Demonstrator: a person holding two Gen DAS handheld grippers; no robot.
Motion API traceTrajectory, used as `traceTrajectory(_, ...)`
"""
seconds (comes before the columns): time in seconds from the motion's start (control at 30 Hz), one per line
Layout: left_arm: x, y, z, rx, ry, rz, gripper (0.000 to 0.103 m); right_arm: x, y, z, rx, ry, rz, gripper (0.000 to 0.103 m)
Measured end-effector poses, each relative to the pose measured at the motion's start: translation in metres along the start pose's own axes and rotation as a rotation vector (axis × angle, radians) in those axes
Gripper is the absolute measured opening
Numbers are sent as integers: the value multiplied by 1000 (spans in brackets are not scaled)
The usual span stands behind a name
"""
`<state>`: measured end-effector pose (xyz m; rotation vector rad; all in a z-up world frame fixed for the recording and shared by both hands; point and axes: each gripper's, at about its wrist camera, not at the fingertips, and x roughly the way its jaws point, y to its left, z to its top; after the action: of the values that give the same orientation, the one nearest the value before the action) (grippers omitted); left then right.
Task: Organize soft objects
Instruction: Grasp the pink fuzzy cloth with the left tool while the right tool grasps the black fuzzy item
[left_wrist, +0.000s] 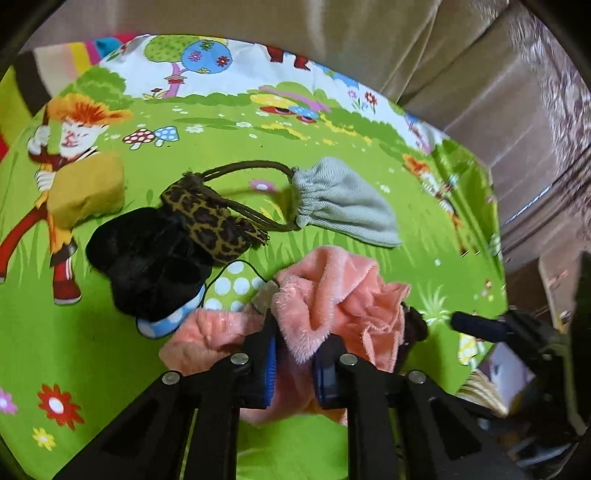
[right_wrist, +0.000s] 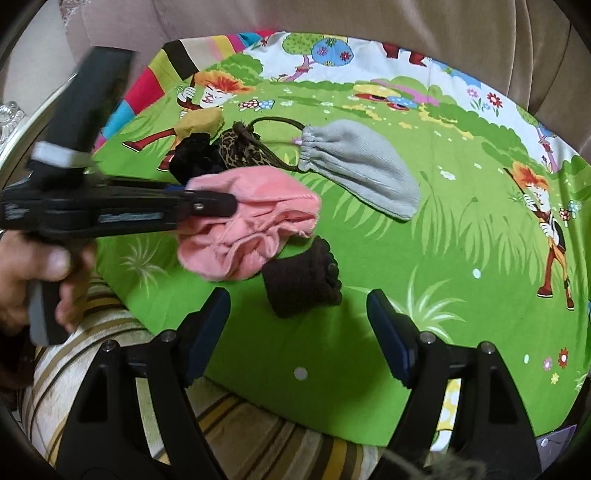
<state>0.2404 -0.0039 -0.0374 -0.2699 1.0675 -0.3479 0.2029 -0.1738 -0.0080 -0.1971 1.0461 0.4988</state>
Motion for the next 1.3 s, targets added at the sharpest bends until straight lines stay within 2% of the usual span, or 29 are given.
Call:
traceTrajectory(0.27,-30,7,-16,-46,-57,-32,15,23,0,10,16,32,-10,79)
traceTrajectory(0.57,-54,7,-32,-70,-114,-10,14,40,0,15,-4,61,-3,78)
traceTrajectory(0.6,-54,7,-33,-67,-112,-10,14,42,0,15,-3,66,-1,77)
traceTrajectory(0.63,-54,5,-35,-62,-107,-6,14,43,-1,14,0,72,1,71)
traceTrajectory(0.67,-54,4,-36,-57,-104,1,14,45,-2,14,4,79,5,59)
traceTrajectory(0.7,-53,2,-37,-48,-98,11,14,47,-2,13,6,86,5,54)
traceTrajectory(0.87,-53,-9,-41,-11,-97,28,14,41,-3,11,6,63,8,39)
traceTrajectory(1.3,-77,-24,-56,-17,-172,35,14,3,-4,-4,41,-24,-4,35)
